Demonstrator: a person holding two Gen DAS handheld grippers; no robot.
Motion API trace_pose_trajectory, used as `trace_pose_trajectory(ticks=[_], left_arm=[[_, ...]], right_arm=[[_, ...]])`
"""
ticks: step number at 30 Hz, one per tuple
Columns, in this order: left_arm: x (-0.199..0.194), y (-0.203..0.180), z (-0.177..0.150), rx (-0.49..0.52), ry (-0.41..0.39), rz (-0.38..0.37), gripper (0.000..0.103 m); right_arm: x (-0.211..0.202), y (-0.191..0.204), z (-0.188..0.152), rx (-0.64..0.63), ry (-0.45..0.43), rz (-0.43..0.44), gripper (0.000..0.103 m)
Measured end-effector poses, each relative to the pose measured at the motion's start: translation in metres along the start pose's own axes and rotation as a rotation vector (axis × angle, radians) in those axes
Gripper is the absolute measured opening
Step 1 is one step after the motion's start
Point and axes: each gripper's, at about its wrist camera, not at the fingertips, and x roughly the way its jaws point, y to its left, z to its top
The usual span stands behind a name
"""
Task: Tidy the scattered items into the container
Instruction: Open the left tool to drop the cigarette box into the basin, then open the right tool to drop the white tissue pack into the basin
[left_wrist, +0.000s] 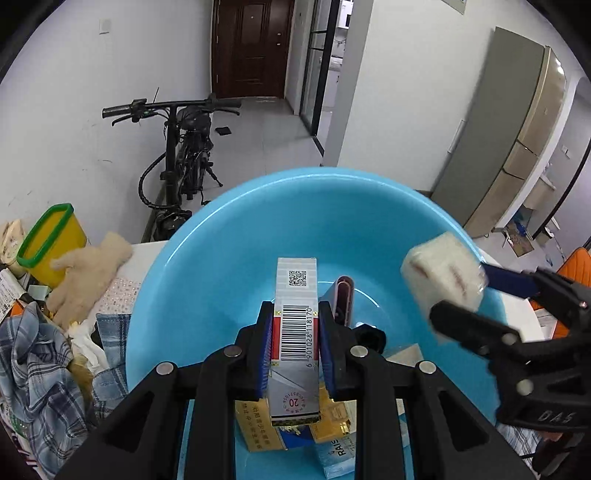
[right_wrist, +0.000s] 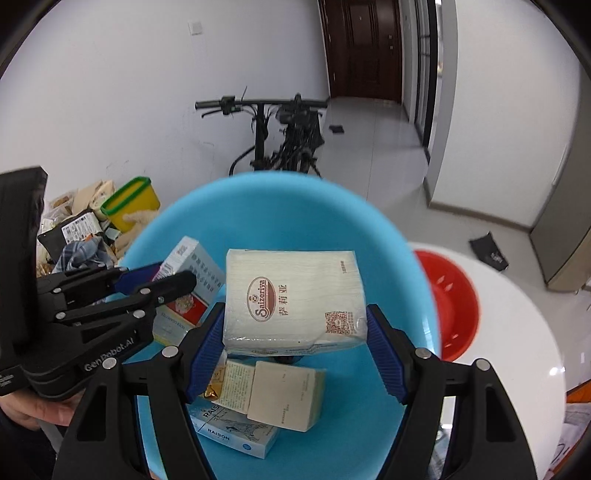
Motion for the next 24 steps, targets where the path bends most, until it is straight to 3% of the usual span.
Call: trace_pose_trajectory(ticks=[10, 12, 14, 17, 24], left_arm=[[0.003, 0.005, 0.002, -0.010, -0.011, -0.010, 0.024], [-0.003, 0.004, 0.003, -0.009, -0.036, -0.002, 0.034], [-0.009, 0.003, 0.005, -0.007, -0.060, 0.023, 0.084], [-0.018, 0.004, 0.007, -0.007, -0.094, 0.044, 0.086], [-0.023, 0.010, 0.010, -0.035, -0.059, 0.072, 0.086]], right_arm=[[0.000, -0.006, -0.001, 0.000, -0.001, -0.027, 0.072], [-0.007, -0.006, 0.000, -0.003, -0.012, -0.027, 0.072], [-0.011, -0.004, 0.002, -0.006, -0.022, -0.030, 0.072], [-0.018, -0.003, 0.003, -0.010, -0.033, -0.034, 0.072], [-0.022, -0.005, 0.004, -0.001, -0.038, -0.040, 0.072]])
